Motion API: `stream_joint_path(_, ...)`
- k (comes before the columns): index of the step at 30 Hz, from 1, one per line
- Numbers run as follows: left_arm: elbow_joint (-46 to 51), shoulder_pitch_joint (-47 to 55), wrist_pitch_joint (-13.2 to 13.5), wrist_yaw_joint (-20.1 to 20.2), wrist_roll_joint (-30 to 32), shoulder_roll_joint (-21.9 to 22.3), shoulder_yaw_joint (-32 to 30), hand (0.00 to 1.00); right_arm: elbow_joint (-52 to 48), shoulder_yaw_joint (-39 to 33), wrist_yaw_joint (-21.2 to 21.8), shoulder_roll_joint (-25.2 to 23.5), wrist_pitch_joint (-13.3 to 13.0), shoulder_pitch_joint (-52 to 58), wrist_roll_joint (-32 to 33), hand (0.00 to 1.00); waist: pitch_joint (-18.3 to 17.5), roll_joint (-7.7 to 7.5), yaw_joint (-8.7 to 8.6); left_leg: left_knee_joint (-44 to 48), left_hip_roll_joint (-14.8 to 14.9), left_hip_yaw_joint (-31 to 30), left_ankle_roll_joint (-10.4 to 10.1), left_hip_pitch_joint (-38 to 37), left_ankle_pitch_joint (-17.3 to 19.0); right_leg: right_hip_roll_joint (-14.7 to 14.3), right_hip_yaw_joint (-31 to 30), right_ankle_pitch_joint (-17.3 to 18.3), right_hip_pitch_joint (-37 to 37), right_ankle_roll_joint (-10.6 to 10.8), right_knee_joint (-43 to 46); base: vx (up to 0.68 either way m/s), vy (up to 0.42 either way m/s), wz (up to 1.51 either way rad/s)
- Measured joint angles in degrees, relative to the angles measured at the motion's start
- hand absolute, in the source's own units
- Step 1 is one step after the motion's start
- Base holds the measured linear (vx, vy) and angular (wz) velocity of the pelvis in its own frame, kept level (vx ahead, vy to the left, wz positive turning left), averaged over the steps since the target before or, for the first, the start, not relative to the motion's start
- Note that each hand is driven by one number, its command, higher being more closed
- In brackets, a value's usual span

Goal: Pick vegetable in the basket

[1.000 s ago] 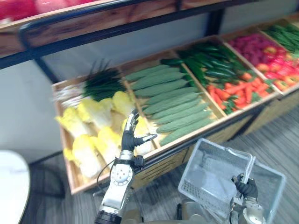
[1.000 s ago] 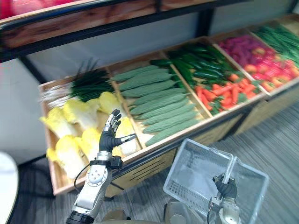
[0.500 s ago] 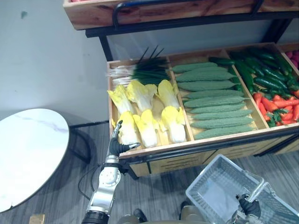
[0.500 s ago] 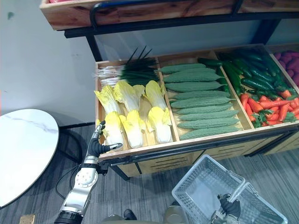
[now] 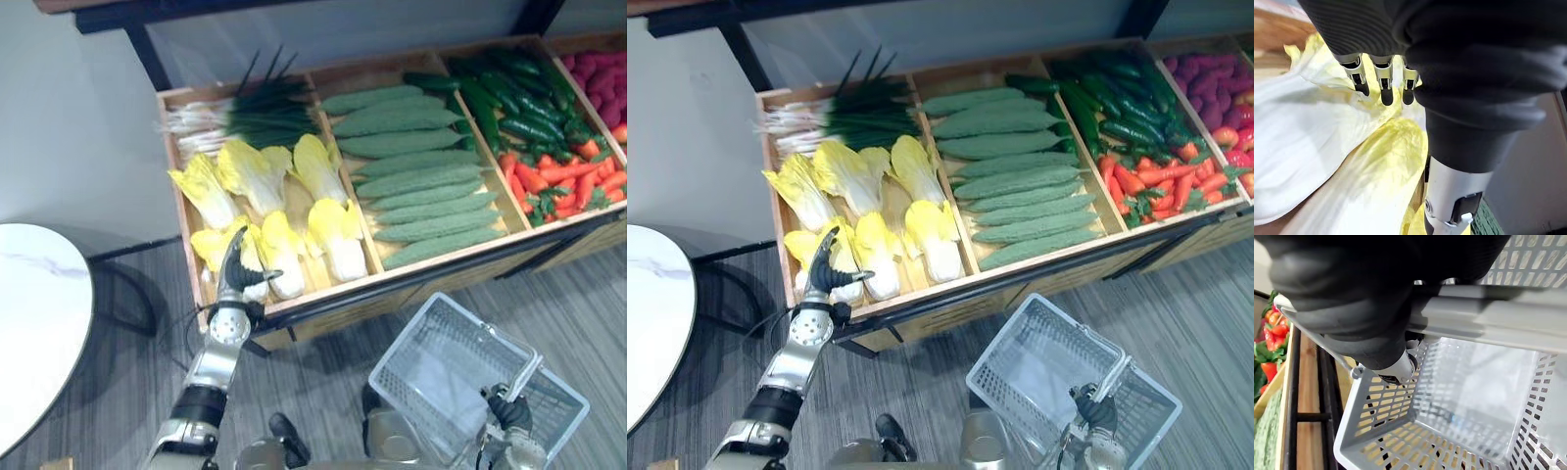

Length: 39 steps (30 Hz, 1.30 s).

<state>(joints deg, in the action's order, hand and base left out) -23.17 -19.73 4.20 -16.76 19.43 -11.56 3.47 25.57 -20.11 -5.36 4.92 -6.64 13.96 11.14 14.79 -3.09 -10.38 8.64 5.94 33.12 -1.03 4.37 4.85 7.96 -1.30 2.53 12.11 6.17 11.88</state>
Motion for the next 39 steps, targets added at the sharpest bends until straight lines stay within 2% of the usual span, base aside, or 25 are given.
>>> stream_joint_path(4, -2.4, -2.1, -0.6, -1.1, 3.0, 0.0, 0.8, 0.00, 0.0, 0.7, -0.6, 0.0, -1.0, 0.0, 0.0, 1.00, 0.4, 0.08, -0.08, 0.4, 0.1, -0.2, 0.0, 0.1, 0.0, -0.2, -0.6, 0.0, 0.3, 0.0, 0.1, 0.02, -0.012, -0.11)
stream_joint_path(6, -5.0, -4.8, -1.6, -1.7, 6.3, -0.2, 1.0, 0.00, -0.1, 0.9, -0.8, 0.0, -1.9, -0.1, 0.0, 1.00, 1.7, -0.09, -0.08, 0.6, 0.1, -0.2, 0.0, 0.0, 0.0, -0.1, -0.7, 0.0, 0.4, 0.0, 0.5, 0.00, 0.000, 0.00)
stream_joint_path(13, -10.1, -11.9, -3.7, -2.1, 13.0, -1.6, 1.5, 0.00, -1.4, 1.1, -0.8, 0.1, -2.4, -1.8, 0.0, 1.00, 5.3, -0.45, -0.02, 3.6, 1.2, 0.0, -0.2, 1.6, 1.6, -0.3, -1.9, -0.3, 2.4, -0.1, 2.2, -0.08, 0.005, -0.07)
stream_joint_path(14, -10.4, -12.5, -3.8, -2.0, 13.7, -1.6, 1.6, 1.00, -1.8, 1.1, -0.8, 0.1, -2.5, -1.8, 0.0, 1.00, 5.5, -0.43, -0.03, 3.7, 1.3, 0.0, -0.1, 1.8, 1.7, -0.3, -1.9, -0.3, 2.6, -0.2, 2.2, -0.09, 0.017, -0.06)
stream_joint_path(21, -14.3, -19.4, -4.9, 1.2, 23.3, -2.0, 6.1, 1.00, -3.4, 2.4, -0.7, 0.3, -3.2, -2.9, 0.2, 1.00, 7.4, -0.55, 0.12, 4.4, 1.3, 0.4, -0.3, 3.1, 1.9, -0.2, -2.6, -1.1, 4.1, -0.1, 2.9, -0.05, 0.019, -0.02)
stream_joint_path(24, -15.6, -22.8, -5.5, 3.1, 25.2, -2.7, 7.3, 1.00, -4.7, 3.1, -0.6, 0.0, -3.4, -3.4, 0.2, 1.00, 8.6, -0.58, -0.05, 5.6, 1.9, 0.7, 0.3, 3.1, 1.8, -0.9, -3.6, -1.5, 4.2, 0.2, 2.8, 0.09, 0.021, -0.18)
stream_joint_path(29, -15.5, -22.7, -5.5, 4.4, 24.8, -2.9, 8.5, 1.00, -4.7, 3.1, -0.6, 0.0, -3.5, -3.5, 0.2, 1.00, 8.7, -0.40, -0.26, 5.7, 2.0, -0.7, 0.3, 2.7, 1.8, -0.9, -3.5, -1.5, 3.6, 0.2, 2.6, 0.09, 0.004, -0.04)
stream_joint_path(30, -14.8, -22.1, -5.5, 4.4, 23.8, -3.2, 8.7, 1.00, -4.7, 3.1, -0.6, -0.1, -3.5, -3.5, 0.2, 1.00, 8.7, -0.34, -0.80, 5.7, 1.9, -1.3, 0.3, 2.5, 1.8, -0.9, -3.3, -1.4, 2.8, 0.2, 2.2, 0.03, 0.004, 0.16)
stream_joint_path(32, -12.3, -20.0, -5.5, 4.4, 22.7, -3.4, 8.8, 1.00, -4.7, 3.0, -0.7, -0.1, -3.5, -3.4, 0.1, 1.00, 8.7, -0.31, -1.37, 5.5, 1.9, -1.9, 0.1, 1.6, 1.9, -0.9, -2.5, -1.3, 1.6, 0.1, 1.9, 0.02, 0.006, 0.14)
stream_joint_path(37, -5.6, -16.1, -4.8, 3.8, 20.6, -3.4, 8.1, 1.00, -4.7, 3.0, -0.7, -0.1, -3.5, -3.4, 0.0, 1.00, 8.8, -0.07, -1.32, 5.3, 1.9, -2.9, -0.4, 0.9, 2.3, -1.0, -1.9, -0.8, 0.8, 0.2, 2.2, -0.02, -0.002, 0.05)
stream_joint_path(39, -1.5, -13.1, -3.8, 2.6, 18.7, -2.9, 6.9, 1.00, -4.7, 2.4, -0.8, -0.1, -3.6, -3.4, 0.0, 1.00, 8.5, 0.86, -1.34, 5.3, 1.9, -3.0, -0.4, 0.7, 2.3, -1.0, -1.9, -0.8, 0.7, 0.2, 2.3, 0.00, 0.000, 0.00)
